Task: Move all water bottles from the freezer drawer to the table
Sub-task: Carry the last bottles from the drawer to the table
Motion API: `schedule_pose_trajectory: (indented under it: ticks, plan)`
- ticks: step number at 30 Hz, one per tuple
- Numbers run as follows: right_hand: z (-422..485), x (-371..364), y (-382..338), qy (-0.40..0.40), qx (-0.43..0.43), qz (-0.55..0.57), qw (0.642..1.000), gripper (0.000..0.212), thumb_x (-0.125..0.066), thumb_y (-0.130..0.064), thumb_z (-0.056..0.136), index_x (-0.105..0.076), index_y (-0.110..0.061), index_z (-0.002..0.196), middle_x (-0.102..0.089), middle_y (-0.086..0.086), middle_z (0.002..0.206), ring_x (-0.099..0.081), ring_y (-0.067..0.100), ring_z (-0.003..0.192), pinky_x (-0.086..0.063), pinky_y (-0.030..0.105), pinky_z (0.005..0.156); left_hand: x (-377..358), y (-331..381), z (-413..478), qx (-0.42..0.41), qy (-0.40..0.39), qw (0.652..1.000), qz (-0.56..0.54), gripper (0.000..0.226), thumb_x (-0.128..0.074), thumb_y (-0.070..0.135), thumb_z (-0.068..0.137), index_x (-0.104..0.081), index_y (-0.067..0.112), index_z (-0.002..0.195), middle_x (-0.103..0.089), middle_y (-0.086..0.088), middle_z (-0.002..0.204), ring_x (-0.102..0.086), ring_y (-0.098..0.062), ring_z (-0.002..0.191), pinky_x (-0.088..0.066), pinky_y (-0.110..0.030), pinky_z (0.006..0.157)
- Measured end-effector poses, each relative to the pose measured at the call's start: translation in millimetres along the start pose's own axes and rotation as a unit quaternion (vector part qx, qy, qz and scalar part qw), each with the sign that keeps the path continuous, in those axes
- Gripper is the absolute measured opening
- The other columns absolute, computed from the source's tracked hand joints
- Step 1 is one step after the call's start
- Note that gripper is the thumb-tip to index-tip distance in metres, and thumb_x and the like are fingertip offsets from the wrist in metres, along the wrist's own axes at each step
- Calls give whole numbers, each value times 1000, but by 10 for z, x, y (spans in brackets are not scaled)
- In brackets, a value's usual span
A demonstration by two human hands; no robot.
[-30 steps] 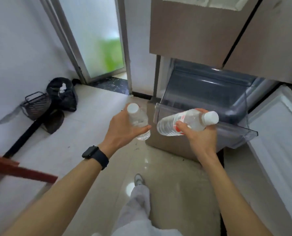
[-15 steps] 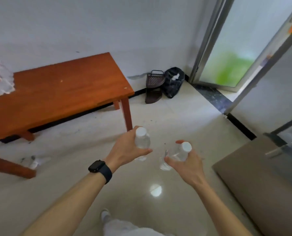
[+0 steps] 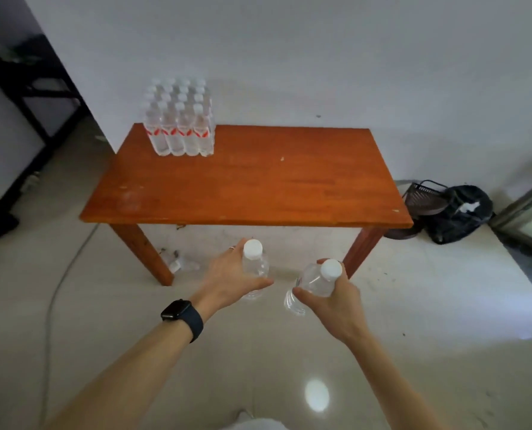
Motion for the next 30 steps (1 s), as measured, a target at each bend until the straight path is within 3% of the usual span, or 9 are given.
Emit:
schedule_pose_trajectory:
  ticks: [4,9,11,14,17,23,26,28,30]
  plan:
    - [438,-524,-366,-35,14,-12,999,68,-81,-58,65,-38,-45,115,-56,-27,98,-56,-6,84,-37,8,63,439,-520,231,47,44,998,-23,74,-73,77,58,-47,43,118,-56,24,96,-53,3,86,-39,-16,66]
    - [1086,-1142,-676,-84,-2,-39,996,79,-82,-60,61,-37,-40,123,-60,-15,102,-60,12,90,-43,22,64,844,-1106,605,83,76,993,-17,77,-75,78,58,-38,48,119,-57,25,98,-55,-4,90,-47,-20,68]
    - [1400,-1392,-783,-102,-7,-41,994,80,-83,-59,59,-43,-34,124,-62,-12,104,-61,14,91,-44,25,67,999,-1342,818,99,76,992,-20,81,-76,78,58,-33,49,121,-57,25,101,-57,-8,95,-51,-28,73]
    - [1913,-1745,-980,-123,-4,-31,992,78,-82,-60,58,-46,-31,121,-64,-13,101,-62,10,88,-42,20,61,1243,-1694,1210,128,86,988,-20,85,-74,83,55,-40,41,122,-59,21,105,-59,-11,100,-56,-34,81]
    - [2440,-2057,-1222,-139,-3,-23,990,73,-82,-59,57,-48,-31,114,-64,-16,95,-62,2,83,-42,17,58,1507,-1968,1644,153,99,983,-26,82,-78,79,55,-49,37,119,-61,21,104,-62,-7,97,-58,-30,78]
    - [3424,-2689,-1642,-162,-11,-15,987,68,-82,-59,58,-46,-36,111,-63,-19,93,-64,2,82,-49,19,60,1963,-2396,2440,205,153,966,-27,69,-74,82,55,-46,46,106,-62,26,93,-62,-2,90,-53,-29,75]
    - [3813,-3023,-1789,-163,-14,-15,986,73,-81,-59,60,-47,-30,118,-65,-14,99,-66,6,86,-56,25,66,2123,-2579,2767,232,166,958,-40,65,-77,75,59,-47,50,111,-65,29,94,-63,1,93,-53,-30,78]
    - [4042,-3257,-1859,-164,-27,-16,986,75,-83,-57,64,-47,-27,123,-66,-12,105,-68,12,91,-61,33,73,2239,-2742,2997,236,165,955,-67,60,-81,65,60,-49,52,109,-64,37,95,-64,8,89,-49,-24,71]
    - [4257,-3479,-1936,-161,-37,-15,986,76,-85,-51,67,-44,-28,127,-64,-13,107,-67,13,94,-60,26,70,2368,-2912,3234,230,147,959,-80,58,-84,60,61,-49,55,107,-64,38,96,-61,15,88,-46,-17,67]
Point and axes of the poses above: each hand's wrist, its own z-axis towards the middle knuckle, its own x-axis out of the back of the hand, y = z × x, the point moved 1 cm from there along z, towards the middle knuckle
